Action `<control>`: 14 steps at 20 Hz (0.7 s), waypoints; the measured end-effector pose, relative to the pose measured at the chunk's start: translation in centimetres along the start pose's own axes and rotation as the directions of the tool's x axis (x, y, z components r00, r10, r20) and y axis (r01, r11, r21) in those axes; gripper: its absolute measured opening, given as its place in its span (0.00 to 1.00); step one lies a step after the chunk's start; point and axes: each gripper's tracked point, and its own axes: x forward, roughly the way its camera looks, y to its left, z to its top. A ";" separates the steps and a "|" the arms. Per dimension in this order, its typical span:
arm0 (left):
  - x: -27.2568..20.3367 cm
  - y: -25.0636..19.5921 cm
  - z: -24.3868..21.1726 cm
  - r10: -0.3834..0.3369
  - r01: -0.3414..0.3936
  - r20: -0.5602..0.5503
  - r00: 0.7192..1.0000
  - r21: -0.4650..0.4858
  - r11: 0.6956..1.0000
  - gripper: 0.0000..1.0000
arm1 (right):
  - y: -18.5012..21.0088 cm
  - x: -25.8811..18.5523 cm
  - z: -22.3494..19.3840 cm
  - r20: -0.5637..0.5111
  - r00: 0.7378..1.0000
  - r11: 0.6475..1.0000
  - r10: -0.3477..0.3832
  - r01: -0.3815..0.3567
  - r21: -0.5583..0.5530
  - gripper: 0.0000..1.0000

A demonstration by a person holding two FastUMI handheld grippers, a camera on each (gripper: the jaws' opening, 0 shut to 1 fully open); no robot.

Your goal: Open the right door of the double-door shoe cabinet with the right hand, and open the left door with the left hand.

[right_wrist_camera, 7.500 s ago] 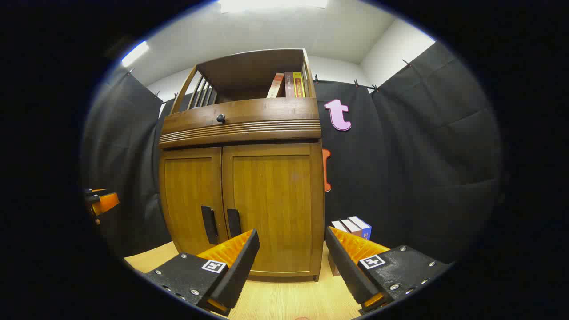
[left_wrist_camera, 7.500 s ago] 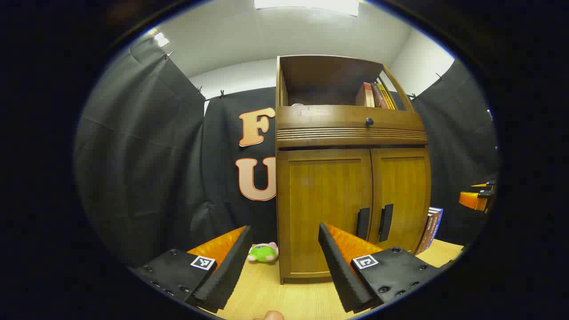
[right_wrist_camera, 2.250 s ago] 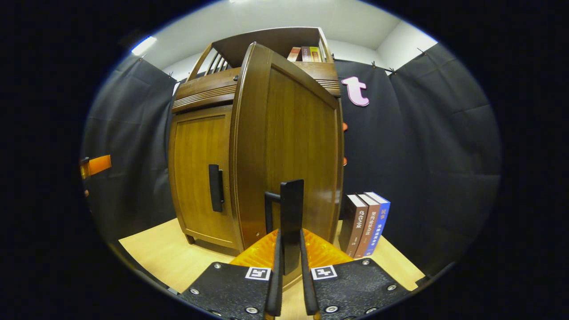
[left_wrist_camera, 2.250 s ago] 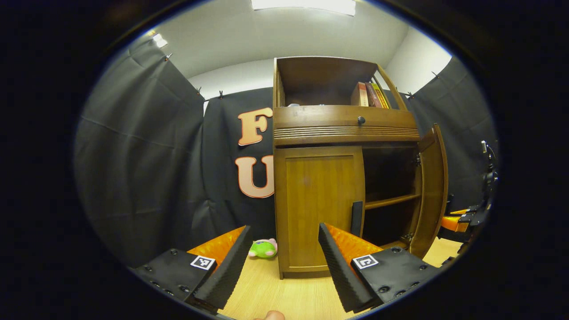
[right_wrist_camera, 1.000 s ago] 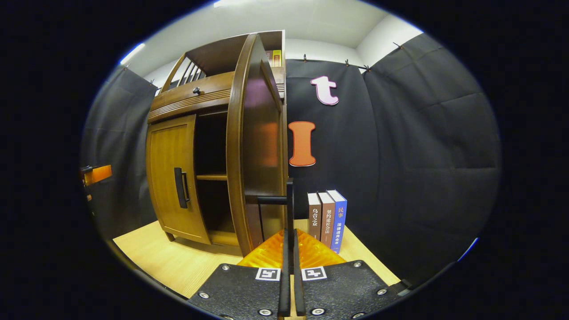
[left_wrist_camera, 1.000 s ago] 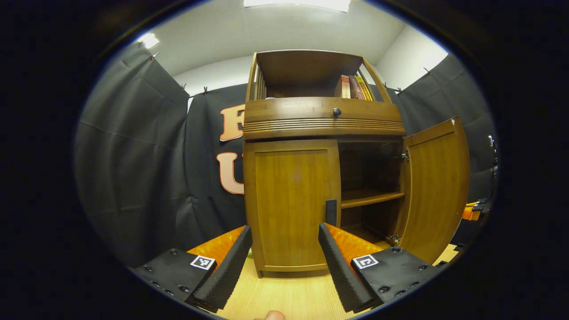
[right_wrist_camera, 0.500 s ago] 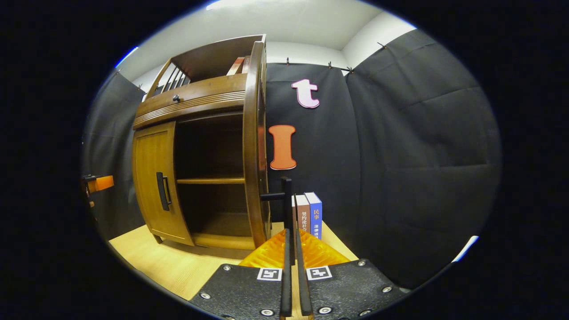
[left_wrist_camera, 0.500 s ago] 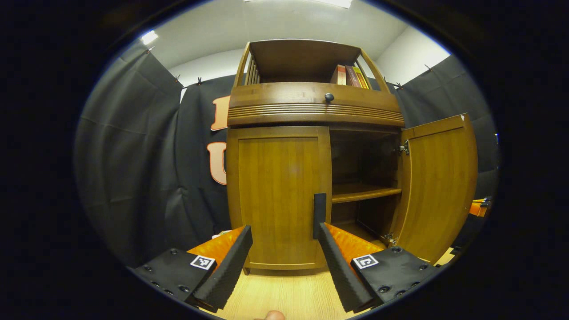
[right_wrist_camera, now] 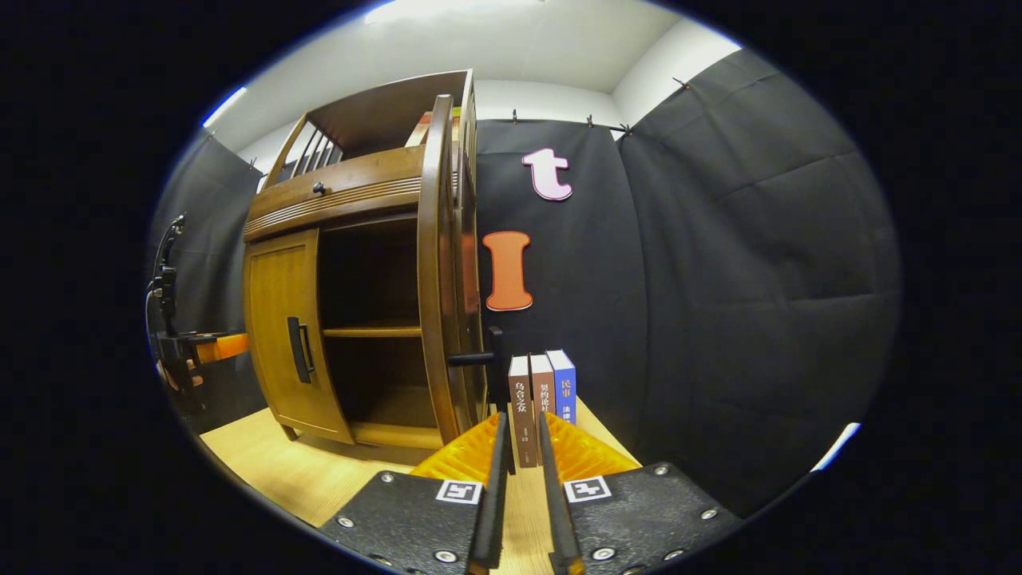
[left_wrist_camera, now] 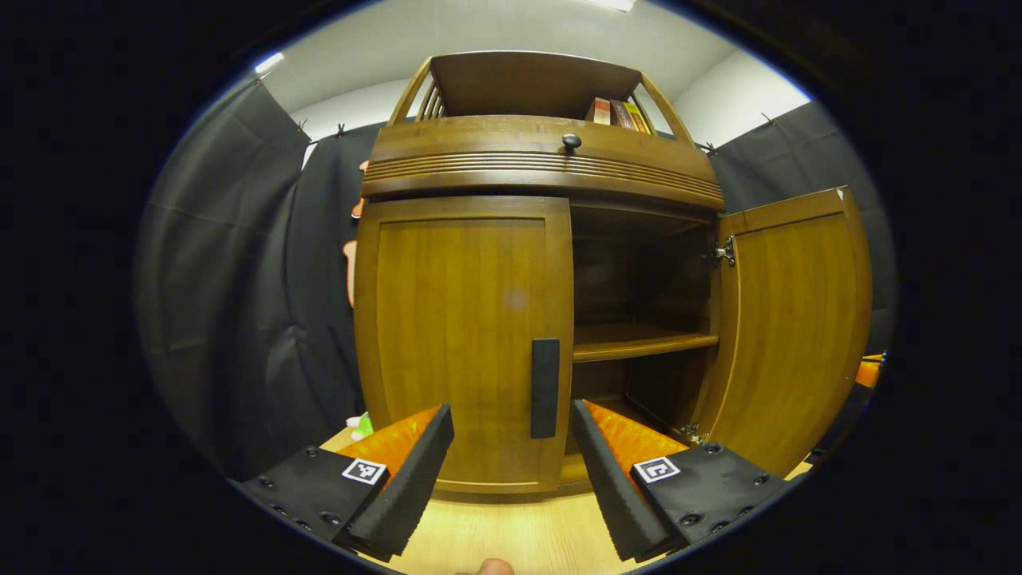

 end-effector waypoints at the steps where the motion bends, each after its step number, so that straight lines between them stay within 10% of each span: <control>1: 0.7 -0.3 -0.2 -0.007 0.007 -0.002 1.000 -0.009 1.000 0.96 | -0.2 0.1 0.1 0.000 1.000 1.000 -0.004 0.004 0.000 0.31; 2: 1.4 -0.6 -0.5 -0.011 0.011 -0.004 1.000 -0.015 1.000 0.96 | -0.2 0.1 0.0 -0.002 1.000 1.000 -0.007 0.007 0.003 0.23; 10: 6.8 -1.9 -1.8 -0.020 0.020 -0.004 1.000 0.027 0.999 0.96 | -1.2 0.0 0.9 0.021 0.999 0.999 -0.036 0.036 -0.009 0.92; 14: 9.1 -2.1 -3.0 -0.021 0.021 -0.023 1.000 0.033 0.999 0.97 | -1.7 0.1 0.9 0.026 0.998 0.998 -0.055 0.055 -0.004 0.99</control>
